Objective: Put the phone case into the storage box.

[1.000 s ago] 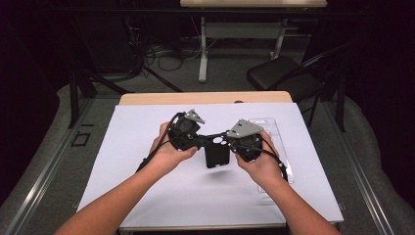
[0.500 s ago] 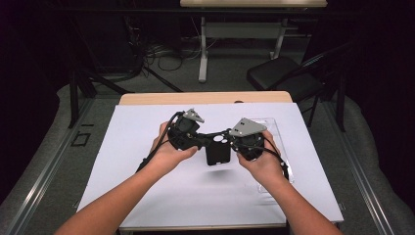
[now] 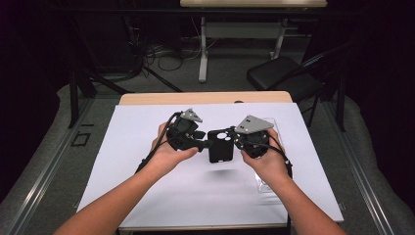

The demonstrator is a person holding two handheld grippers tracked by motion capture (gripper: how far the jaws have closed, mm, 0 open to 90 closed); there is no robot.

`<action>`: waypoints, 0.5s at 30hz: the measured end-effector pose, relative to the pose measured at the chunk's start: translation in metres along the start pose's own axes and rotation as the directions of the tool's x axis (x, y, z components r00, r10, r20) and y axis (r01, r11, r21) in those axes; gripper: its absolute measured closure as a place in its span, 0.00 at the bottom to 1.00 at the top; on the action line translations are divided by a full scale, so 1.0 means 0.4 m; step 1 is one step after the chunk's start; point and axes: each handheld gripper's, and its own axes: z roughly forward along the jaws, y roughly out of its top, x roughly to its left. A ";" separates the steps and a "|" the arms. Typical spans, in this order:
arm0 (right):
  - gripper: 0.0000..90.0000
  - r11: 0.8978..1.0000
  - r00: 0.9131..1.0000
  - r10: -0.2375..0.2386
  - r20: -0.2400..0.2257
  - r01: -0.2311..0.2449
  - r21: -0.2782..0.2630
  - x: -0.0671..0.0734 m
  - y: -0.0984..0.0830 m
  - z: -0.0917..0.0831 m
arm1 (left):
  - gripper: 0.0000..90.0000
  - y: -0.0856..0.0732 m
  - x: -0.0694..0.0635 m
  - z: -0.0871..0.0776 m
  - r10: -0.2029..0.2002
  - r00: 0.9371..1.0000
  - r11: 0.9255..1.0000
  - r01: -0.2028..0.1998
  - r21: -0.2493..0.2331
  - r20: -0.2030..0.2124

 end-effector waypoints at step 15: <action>0.91 0.999 1.000 0.020 -0.008 -0.020 -0.037 -0.054 -0.003 -0.025 | 0.55 -0.030 0.025 -0.010 -0.001 1.000 1.000 0.000 -0.023 -0.025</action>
